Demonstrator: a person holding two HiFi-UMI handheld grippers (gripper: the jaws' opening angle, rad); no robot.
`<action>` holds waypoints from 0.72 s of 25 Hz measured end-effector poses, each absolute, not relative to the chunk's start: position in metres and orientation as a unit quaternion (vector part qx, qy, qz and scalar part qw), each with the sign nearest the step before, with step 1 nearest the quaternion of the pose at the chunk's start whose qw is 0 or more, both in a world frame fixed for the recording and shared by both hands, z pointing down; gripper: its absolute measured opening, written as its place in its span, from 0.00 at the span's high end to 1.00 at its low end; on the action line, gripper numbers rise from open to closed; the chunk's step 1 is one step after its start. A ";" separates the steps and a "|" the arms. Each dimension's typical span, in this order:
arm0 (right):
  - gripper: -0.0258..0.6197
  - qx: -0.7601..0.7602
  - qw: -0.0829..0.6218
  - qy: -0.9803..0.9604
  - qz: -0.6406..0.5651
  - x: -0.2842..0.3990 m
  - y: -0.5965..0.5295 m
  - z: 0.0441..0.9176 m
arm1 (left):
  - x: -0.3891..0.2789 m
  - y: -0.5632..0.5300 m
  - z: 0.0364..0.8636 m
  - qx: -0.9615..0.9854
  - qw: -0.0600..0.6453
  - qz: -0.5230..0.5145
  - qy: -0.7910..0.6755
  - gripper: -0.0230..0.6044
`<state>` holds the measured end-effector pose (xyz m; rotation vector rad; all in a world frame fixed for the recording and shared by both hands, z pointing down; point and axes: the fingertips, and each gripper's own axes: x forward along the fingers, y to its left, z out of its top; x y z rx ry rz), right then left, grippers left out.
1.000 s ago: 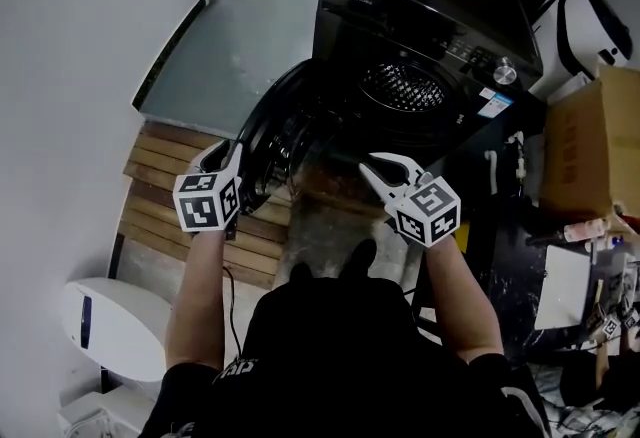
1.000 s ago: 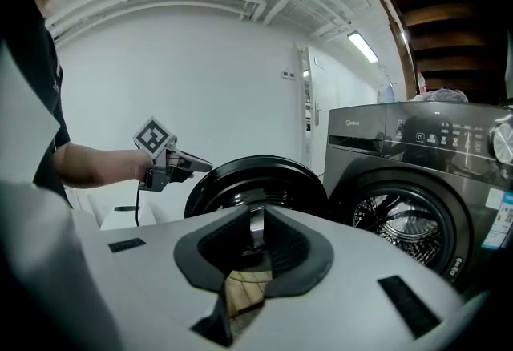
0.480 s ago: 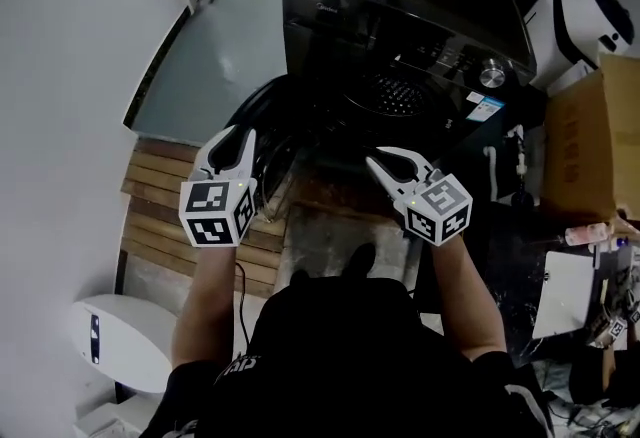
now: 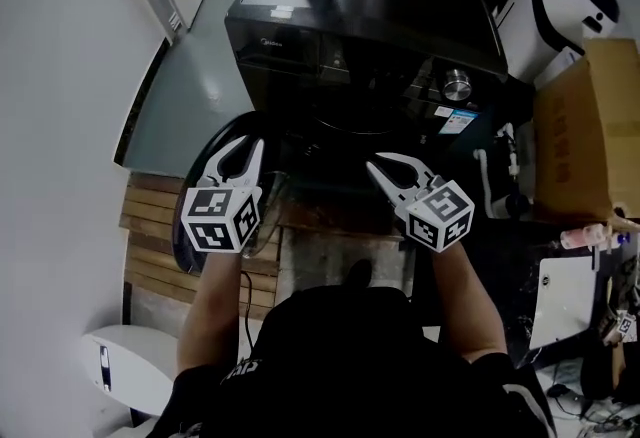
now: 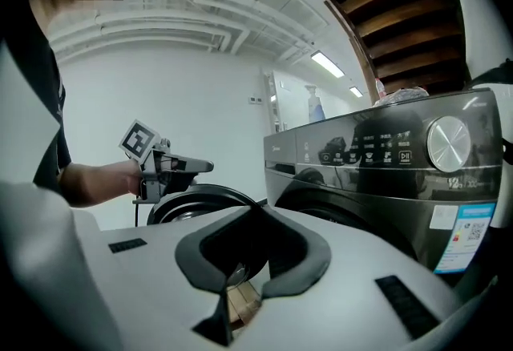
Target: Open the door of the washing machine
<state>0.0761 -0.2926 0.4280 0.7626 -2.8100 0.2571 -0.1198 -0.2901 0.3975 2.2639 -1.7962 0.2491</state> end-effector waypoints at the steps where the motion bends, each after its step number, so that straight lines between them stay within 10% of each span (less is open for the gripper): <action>1: 0.91 0.260 0.105 -0.956 0.088 0.081 -0.298 0.426 | -0.113 -0.297 0.396 0.777 0.121 0.084 -0.612 0.85; 18: 0.97 0.293 0.076 -0.948 0.094 0.123 -0.343 0.412 | -0.024 -0.355 0.395 0.805 0.138 0.058 -0.574 0.87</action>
